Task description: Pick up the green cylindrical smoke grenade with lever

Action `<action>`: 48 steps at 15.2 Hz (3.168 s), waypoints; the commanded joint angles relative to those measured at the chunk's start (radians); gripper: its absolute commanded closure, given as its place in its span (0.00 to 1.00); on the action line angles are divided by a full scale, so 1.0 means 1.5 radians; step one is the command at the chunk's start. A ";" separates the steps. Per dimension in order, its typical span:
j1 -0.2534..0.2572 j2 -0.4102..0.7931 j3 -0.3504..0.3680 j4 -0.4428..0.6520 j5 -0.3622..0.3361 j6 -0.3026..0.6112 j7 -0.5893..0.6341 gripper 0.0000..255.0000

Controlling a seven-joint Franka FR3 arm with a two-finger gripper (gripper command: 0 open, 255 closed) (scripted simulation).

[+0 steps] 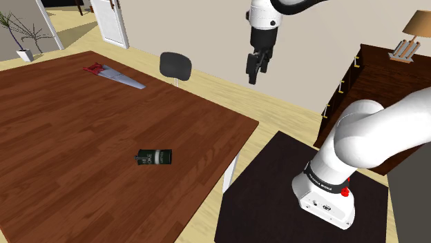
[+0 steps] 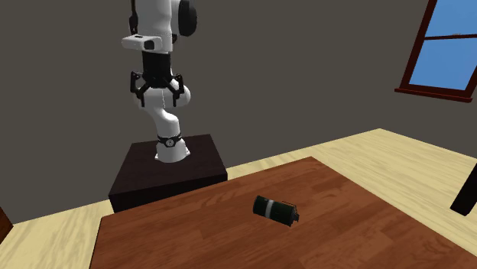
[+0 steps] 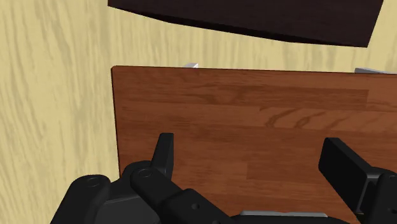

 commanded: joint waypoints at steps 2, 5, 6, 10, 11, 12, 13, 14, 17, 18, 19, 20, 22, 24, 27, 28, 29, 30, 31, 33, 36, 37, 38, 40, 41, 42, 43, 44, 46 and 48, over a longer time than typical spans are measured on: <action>0.016 0.048 0.017 -0.010 0.008 0.066 0.003 0.00; 0.030 0.103 0.033 -0.011 0.013 0.128 0.005 0.00; 0.035 0.122 0.038 -0.010 0.013 0.148 0.006 0.00; 0.050 0.203 0.061 0.003 0.012 0.226 0.011 0.00; 0.054 0.224 0.067 0.008 0.011 0.244 0.012 0.00; 0.057 0.245 0.073 0.014 0.009 0.262 0.014 0.00; 0.060 0.267 0.079 0.020 0.006 0.279 0.017 0.00; 0.064 0.289 0.084 0.027 0.003 0.295 0.019 0.00; 0.073 0.356 0.101 0.053 -0.012 0.342 0.029 0.00; 0.077 0.378 0.106 0.063 -0.018 0.356 0.032 0.00; 0.080 0.401 0.112 0.074 -0.025 0.369 0.036 0.00; 0.083 0.424 0.116 0.085 -0.032 0.382 0.041 0.00; 0.091 0.470 0.125 0.110 -0.050 0.405 0.051 0.00; 0.101 0.516 0.131 0.138 -0.069 0.425 0.061 0.00; 0.118 0.584 0.137 0.184 -0.101 0.450 0.077 0.00; 0.125 0.607 0.138 0.200 -0.111 0.456 0.082 0.00; 0.132 0.630 0.139 0.217 -0.122 0.463 0.087 0.00; 0.140 0.653 0.139 0.235 -0.132 0.468 0.091 0.00; 0.148 0.676 0.139 0.254 -0.143 0.473 0.095 0.00; 0.165 0.721 0.138 0.292 -0.162 0.481 0.102 0.00; 0.192 0.788 0.134 0.355 -0.187 0.488 0.108 0.00; 0.200 0.809 0.133 0.375 -0.194 0.489 0.109 0.00; 0.202 0.816 0.131 0.376 -0.197 0.495 0.111 0.00; 0.205 0.829 0.126 0.377 -0.203 0.507 0.116 0.00; 0.207 0.835 0.124 0.377 -0.206 0.513 0.119 0.00; 0.208 0.842 0.122 0.378 -0.209 0.518 0.121 0.00; 0.210 0.849 0.120 0.379 -0.212 0.524 0.124 0.00; 0.211 0.856 0.117 0.381 -0.214 0.530 0.126 0.00; 0.212 0.859 0.116 0.381 -0.216 0.533 0.127 0.00; 0.212 0.859 0.116 0.381 -0.216 0.533 0.127 1.00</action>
